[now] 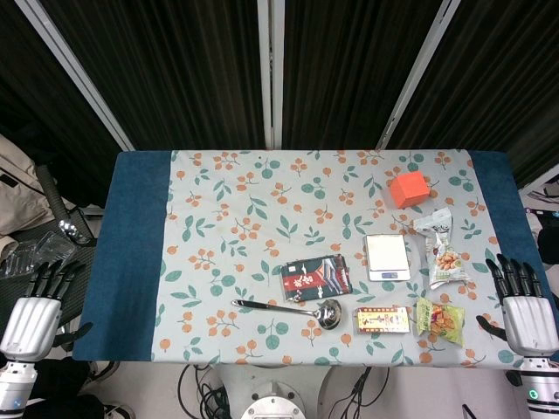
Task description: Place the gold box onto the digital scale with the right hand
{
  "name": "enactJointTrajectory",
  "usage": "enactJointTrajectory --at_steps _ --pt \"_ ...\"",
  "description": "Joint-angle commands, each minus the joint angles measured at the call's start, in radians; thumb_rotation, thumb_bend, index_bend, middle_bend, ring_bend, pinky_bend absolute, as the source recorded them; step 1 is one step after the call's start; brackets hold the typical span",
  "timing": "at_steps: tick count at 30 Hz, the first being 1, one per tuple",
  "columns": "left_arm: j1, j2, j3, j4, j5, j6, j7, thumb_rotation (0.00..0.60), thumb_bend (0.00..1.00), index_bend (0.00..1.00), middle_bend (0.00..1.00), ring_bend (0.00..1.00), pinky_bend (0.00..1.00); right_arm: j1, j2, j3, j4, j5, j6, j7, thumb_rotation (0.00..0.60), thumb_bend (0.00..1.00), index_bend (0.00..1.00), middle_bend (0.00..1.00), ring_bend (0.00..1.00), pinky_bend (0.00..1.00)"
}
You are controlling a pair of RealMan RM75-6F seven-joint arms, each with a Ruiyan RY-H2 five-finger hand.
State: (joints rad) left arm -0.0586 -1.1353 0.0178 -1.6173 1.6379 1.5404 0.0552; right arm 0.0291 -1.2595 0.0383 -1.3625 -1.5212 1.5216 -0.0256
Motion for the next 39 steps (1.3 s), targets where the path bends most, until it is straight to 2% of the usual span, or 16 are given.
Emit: enactJointTrajectory --at_steps 1,13,17,21,25,29,39 --pt "0.001 0.000 0.002 -0.001 0.000 -0.001 0.003 0.600 0.05 0.11 0.08 0.00 0.00 0.000 -0.002 -0.001 0.003 -0.001 -0.001 0.003 0.600 0.00 0.00 0.00 0.00 0.00" --pt "0.006 0.012 0.005 -0.012 0.007 0.013 0.004 0.600 0.05 0.11 0.08 0.00 0.00 0.004 -0.005 -0.007 -0.005 -0.023 0.002 0.000 0.600 0.00 0.00 0.00 0.00 0.00" --pt "0.001 0.009 0.008 -0.012 0.011 0.005 0.006 0.600 0.05 0.11 0.08 0.00 0.00 0.009 -0.001 -0.024 -0.023 -0.040 -0.014 -0.009 0.600 0.00 0.00 0.00 0.00 0.00" --pt "-0.004 0.005 0.007 -0.008 0.001 -0.010 0.004 0.600 0.05 0.11 0.08 0.00 0.00 0.030 0.024 -0.062 -0.083 -0.083 -0.061 0.017 0.600 0.00 0.00 0.00 0.00 0.00" --pt "-0.008 -0.002 0.003 -0.002 0.003 -0.010 0.001 0.600 0.05 0.11 0.08 0.00 0.00 0.052 0.012 -0.082 -0.109 -0.112 -0.103 -0.047 0.600 0.00 0.00 0.00 0.00 0.00" --pt "-0.008 -0.008 0.014 0.001 0.010 -0.017 0.002 0.600 0.05 0.11 0.08 0.00 0.00 0.091 -0.003 -0.117 -0.159 -0.139 -0.195 -0.086 0.600 0.00 0.00 0.00 0.00 0.00" --pt "0.007 -0.011 0.020 0.027 0.005 0.003 -0.033 0.600 0.05 0.11 0.08 0.00 0.00 0.148 -0.072 -0.113 -0.210 -0.071 -0.344 -0.255 0.600 0.03 0.00 0.00 0.00 0.00"
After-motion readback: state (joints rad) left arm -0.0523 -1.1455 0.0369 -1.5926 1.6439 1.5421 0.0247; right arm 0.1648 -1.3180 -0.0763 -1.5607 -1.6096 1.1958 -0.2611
